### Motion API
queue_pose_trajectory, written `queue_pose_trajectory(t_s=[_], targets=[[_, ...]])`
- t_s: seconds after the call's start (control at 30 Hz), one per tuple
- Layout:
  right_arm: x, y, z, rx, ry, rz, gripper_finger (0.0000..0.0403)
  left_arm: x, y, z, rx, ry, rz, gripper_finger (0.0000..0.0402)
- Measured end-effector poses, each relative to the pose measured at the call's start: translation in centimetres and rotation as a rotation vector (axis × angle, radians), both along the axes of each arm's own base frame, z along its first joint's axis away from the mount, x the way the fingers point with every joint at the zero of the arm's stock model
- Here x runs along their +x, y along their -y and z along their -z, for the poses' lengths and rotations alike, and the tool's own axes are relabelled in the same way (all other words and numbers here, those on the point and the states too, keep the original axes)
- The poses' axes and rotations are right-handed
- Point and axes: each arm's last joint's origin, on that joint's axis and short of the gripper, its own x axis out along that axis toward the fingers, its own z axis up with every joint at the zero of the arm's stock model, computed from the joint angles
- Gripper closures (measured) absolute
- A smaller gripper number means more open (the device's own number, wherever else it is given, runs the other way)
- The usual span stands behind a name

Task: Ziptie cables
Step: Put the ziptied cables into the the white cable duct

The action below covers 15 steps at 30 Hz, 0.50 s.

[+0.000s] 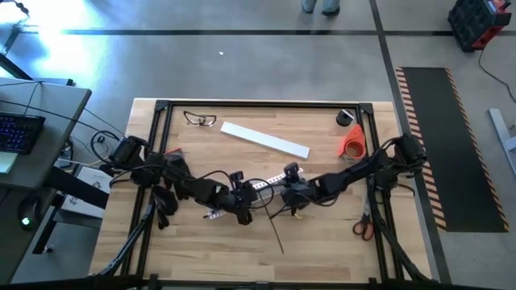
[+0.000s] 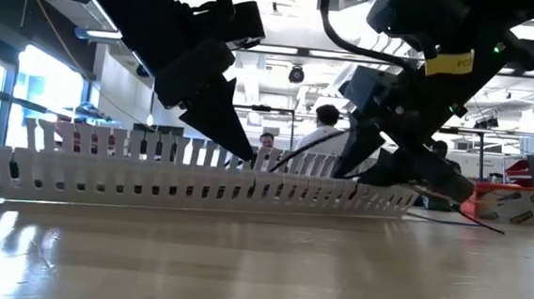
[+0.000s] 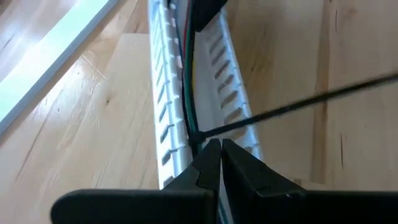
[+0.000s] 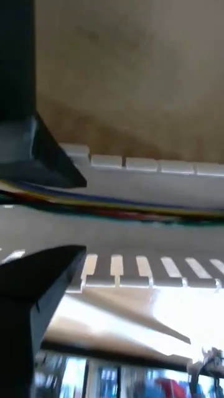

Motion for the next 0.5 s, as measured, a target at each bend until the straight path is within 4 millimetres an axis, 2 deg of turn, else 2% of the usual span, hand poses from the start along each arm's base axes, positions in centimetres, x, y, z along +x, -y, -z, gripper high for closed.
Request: queue_pose_trajectory(t_s=[0.1,0.23,0.5], targets=[[-0.1,0.0,-0.1,-0.077,-0.001,-0.003,0.0211,0.0,0.0,0.0,0.004,0.001,-0.002,0.0402],[-0.1,-0.1,-0.4,-0.079,0.007,-0.013,0.0175,0.0,0.0,0.0,0.005,-0.001,-0.002,0.0402],[-0.5,-0.5,-2.9,-0.014,0.061,-0.086,0.0163,0.0,0.0,0.0,0.011,-0.005,0.003,0.0402]])
